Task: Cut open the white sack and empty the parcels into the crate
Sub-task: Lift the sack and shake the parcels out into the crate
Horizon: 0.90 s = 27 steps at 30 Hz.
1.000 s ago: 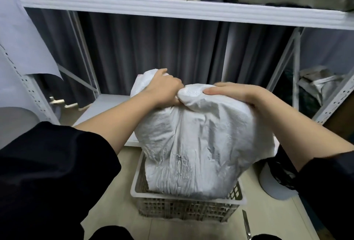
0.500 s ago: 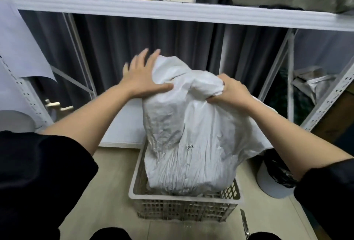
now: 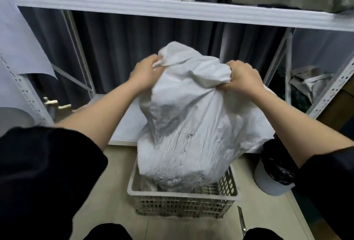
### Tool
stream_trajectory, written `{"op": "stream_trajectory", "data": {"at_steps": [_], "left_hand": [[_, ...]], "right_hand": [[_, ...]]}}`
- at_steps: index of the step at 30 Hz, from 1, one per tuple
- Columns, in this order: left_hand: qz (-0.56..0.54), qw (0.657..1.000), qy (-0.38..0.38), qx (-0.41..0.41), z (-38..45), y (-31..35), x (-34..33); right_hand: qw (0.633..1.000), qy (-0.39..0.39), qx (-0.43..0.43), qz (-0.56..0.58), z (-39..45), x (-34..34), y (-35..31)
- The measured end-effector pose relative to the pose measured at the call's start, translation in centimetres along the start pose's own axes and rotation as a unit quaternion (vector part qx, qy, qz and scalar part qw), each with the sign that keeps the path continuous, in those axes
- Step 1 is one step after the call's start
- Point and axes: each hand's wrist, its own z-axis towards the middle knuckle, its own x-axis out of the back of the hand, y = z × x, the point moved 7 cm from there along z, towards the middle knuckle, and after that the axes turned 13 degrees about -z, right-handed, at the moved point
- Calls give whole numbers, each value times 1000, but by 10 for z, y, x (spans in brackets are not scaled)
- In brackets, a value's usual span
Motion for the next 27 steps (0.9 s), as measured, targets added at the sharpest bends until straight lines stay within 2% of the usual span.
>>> {"op": "stream_trajectory", "data": {"at_steps": [1,4,5,6,7,8,9,10,12,14,17,18,21,22,25,27], "left_hand": [[13,1000,8,1,1,2,4],[-63,983,157,-69,1,24,25],[-76,983,153,-68,0,25,21],[-67,989,121,-48,1,21,11],[-35,997,73,-17,1,12,0],[-3,999,53,10,1,3,-3],[6,997,71,25,1,-4,4],[-5,994,108,26,1,-5,14],[-63,982,175,-15,0,6,28],[-87,978,183,-39,2,17,26],[-37,988,151,13,3,9,22],[-34,988,152,18,3,5,24],[-65,982,175,-12,6,9,32],[-61,982,177,-20,8,12,33],[-20,987,160,21,11,10,31],[-34,984,173,29,12,3,35]], "right_hand": [[1000,25,-5,-10,-1,5,-1],[975,211,-65,-12,-11,32,-7],[965,248,-83,-4,-15,36,-10],[967,240,-81,-3,-14,34,-14],[979,197,-51,-12,-11,28,-20],[990,140,-11,-20,-7,21,-24],[994,107,14,-18,-3,21,-26],[994,105,13,-1,2,27,-23],[981,191,-29,32,2,44,-19],[966,243,-72,43,-1,49,-23],[990,141,-4,-18,12,33,-36],[991,134,-3,-27,18,37,-32],[969,239,-60,5,17,57,-25],[968,243,-65,16,16,53,-30],[987,154,4,-39,26,37,-51],[981,190,-2,-35,34,58,-48]]}}
